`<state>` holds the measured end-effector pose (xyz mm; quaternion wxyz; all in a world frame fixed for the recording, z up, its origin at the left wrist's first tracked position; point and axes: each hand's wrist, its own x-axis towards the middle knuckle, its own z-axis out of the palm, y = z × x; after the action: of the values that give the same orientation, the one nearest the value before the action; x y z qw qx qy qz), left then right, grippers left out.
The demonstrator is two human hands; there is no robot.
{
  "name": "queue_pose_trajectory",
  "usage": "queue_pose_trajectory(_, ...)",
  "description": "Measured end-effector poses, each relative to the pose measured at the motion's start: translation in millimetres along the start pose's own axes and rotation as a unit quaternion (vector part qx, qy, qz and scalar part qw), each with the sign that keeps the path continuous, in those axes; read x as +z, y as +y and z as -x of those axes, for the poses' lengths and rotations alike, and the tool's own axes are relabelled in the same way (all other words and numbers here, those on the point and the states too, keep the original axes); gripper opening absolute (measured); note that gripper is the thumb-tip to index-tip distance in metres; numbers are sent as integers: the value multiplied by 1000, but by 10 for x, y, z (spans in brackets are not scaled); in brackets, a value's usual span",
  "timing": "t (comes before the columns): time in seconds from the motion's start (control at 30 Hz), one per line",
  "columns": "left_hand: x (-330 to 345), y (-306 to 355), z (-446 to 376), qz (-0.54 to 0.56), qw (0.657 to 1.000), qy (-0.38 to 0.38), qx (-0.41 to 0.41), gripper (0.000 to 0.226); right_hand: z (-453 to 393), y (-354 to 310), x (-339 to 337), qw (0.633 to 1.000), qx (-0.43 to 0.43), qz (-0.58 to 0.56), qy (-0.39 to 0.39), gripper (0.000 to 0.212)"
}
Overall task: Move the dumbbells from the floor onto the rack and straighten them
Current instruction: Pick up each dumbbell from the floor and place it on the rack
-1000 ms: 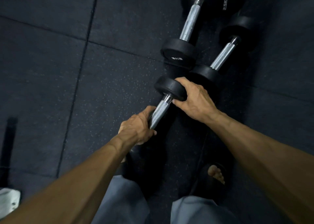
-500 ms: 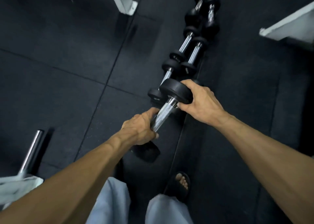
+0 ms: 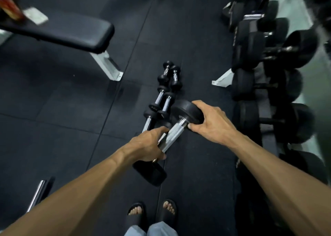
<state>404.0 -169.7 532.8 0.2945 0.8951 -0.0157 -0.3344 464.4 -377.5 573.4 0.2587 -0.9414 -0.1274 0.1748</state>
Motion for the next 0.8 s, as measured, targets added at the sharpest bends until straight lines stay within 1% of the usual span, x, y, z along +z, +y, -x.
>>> queue_pose_trajectory(0.23,-196,918,192,-34,993,-25,114,77,764,68,-853,993,71,18,88,50)
queue_pose_trajectory(0.4,-62,1735,254,-89,980,-38,172,80,1462,382,-1354,980,122,3,160,58)
queue_pose_trajectory(0.5,181,2293,291,-107,973,-64,194,86,1929,705,-1631,971,158,0,182,59)
queue_pose_trajectory(0.67,846,3298,355,-101,957,-115,247,72,2796,1404,-2107,959,198,11,204,59)
queue_pose_trajectory(0.8,1510,4063,365,-118,940,-151,283,73,3529,2002,-2420,949,240,22,201,57)
